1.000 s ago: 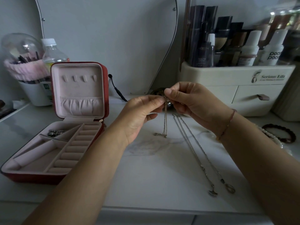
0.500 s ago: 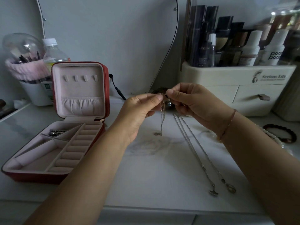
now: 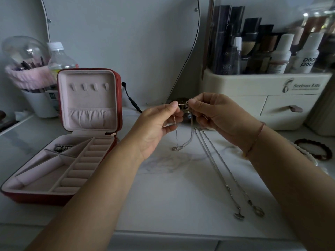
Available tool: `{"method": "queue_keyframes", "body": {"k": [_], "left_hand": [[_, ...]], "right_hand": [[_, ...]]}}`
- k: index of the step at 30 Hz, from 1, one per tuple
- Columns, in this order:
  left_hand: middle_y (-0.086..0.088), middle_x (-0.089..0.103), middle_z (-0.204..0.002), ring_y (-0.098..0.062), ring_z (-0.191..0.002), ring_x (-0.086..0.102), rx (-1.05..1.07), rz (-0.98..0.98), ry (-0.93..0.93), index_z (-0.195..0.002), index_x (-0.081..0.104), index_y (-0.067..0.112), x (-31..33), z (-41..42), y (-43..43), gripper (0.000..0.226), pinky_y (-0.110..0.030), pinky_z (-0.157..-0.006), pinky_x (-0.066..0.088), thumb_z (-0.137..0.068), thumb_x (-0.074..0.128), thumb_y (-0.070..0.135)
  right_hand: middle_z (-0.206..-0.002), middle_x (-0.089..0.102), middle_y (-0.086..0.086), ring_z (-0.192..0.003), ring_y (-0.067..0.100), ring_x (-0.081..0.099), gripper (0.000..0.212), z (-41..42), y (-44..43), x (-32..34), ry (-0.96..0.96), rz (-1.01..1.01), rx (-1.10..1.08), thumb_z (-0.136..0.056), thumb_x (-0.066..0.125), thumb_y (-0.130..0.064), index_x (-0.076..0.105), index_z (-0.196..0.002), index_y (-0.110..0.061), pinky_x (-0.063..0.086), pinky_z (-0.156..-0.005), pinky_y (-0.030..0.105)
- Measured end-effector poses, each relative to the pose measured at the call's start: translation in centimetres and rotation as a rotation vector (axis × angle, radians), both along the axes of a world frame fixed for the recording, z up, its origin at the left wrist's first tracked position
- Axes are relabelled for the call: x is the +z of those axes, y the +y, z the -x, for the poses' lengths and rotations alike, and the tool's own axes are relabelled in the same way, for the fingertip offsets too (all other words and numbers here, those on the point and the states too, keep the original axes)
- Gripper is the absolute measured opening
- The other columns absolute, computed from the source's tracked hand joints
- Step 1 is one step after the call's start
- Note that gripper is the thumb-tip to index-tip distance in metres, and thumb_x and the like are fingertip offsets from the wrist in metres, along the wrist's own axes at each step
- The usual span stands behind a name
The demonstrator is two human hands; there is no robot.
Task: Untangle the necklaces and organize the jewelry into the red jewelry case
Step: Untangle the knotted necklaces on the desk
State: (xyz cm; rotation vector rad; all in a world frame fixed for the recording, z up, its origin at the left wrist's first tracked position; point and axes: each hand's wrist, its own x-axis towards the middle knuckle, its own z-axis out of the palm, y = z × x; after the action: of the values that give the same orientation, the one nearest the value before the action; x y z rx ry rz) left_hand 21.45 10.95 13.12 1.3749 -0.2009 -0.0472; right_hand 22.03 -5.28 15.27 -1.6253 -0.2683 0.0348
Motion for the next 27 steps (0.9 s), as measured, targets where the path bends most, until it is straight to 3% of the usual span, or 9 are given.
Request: {"method": "queue_keyframes", "body": {"k": [4,6,8,12,18,22,25,27], "left_hand": [[0.001,0.066,-0.078,-0.011,-0.075,0.065,-0.04,0.092,0.04,-0.078,0.06,0.016,0.16,0.03,-0.01,0.019,-0.025,-0.072,0.05,-0.095,0.052,0.02],[-0.001,0.064,-0.075,-0.011,-0.066,0.062,-0.042,0.122,0.039,-0.081,0.059,0.014,0.2,0.06,0.0,0.018,-0.021,-0.062,0.05,-0.096,0.05,0.017],[0.001,0.058,-0.067,-0.007,-0.054,0.051,-0.043,0.113,0.028,-0.08,0.057,0.014,0.14,0.1,0.11,0.016,-0.017,-0.048,0.041,-0.095,0.052,0.016],[0.006,0.032,-0.057,-0.005,-0.046,0.025,-0.042,-0.04,-0.029,-0.082,0.062,0.017,0.09,0.36,0.36,0.01,-0.016,-0.043,0.02,-0.08,0.066,0.026],[0.007,0.031,-0.055,-0.006,-0.045,0.018,-0.04,-0.18,-0.06,-0.091,0.072,0.018,0.25,0.64,0.22,0.029,-0.016,-0.039,0.018,-0.066,0.072,0.031],[0.007,0.026,-0.053,-0.005,-0.042,0.019,-0.033,-0.153,-0.056,-0.085,0.07,0.018,0.36,0.61,0.23,0.006,-0.017,-0.039,0.015,-0.081,0.068,0.021],[0.009,0.029,-0.051,-0.004,-0.044,0.023,-0.041,-0.089,-0.016,-0.064,0.063,0.025,0.36,0.42,0.23,0.029,-0.018,-0.04,0.012,-0.091,0.057,0.018],[0.009,0.033,-0.052,-0.004,-0.045,0.026,-0.05,-0.05,0.01,-0.065,0.058,0.022,0.48,0.46,0.12,0.028,-0.019,-0.042,0.012,-0.093,0.054,0.021]], "right_hand": [[-0.064,0.047,0.003,-0.054,0.01,0.038,0.013,0.01,0.02,-0.07,-0.004,-0.006,0.019,-0.091,0.058,-0.016,0.057,-0.079,-0.012,0.032,-0.055,0.02],[-0.064,0.045,0.003,-0.054,0.011,0.035,0.013,0.0,0.05,-0.16,-0.015,-0.002,0.032,-0.091,0.058,-0.014,0.056,-0.078,-0.011,0.029,-0.055,0.022],[-0.063,0.044,0.002,-0.054,0.011,0.033,0.013,-0.02,0.01,-0.16,-0.028,-0.007,0.038,-0.089,0.059,-0.014,0.055,-0.077,-0.011,0.026,-0.054,0.023],[-0.052,0.048,-0.006,-0.048,0.008,0.035,0.011,-0.08,-0.33,0.0,-0.066,0.005,0.048,-0.084,0.064,-0.016,0.058,-0.077,-0.009,0.029,-0.047,0.019],[-0.055,0.051,-0.003,-0.047,0.007,0.036,0.021,0.15,-0.23,0.1,-0.097,0.026,0.107,-0.07,0.067,-0.027,0.062,-0.078,-0.009,0.032,-0.043,0.015],[-0.055,0.045,-0.001,-0.049,0.01,0.031,0.021,0.09,-0.2,0.11,-0.092,0.027,0.093,-0.07,0.066,-0.028,0.062,-0.079,-0.009,0.026,-0.045,0.02],[-0.056,0.041,0.0,-0.049,0.009,0.03,0.018,0.16,0.01,0.01,-0.093,0.028,0.081,-0.075,0.064,-0.026,0.06,-0.079,-0.009,0.024,-0.047,0.02],[-0.058,0.039,0.004,-0.051,0.011,0.03,0.015,0.23,0.21,-0.07,-0.09,0.044,0.068,-0.083,0.062,-0.023,0.058,-0.077,-0.009,0.025,-0.049,0.022]]}}
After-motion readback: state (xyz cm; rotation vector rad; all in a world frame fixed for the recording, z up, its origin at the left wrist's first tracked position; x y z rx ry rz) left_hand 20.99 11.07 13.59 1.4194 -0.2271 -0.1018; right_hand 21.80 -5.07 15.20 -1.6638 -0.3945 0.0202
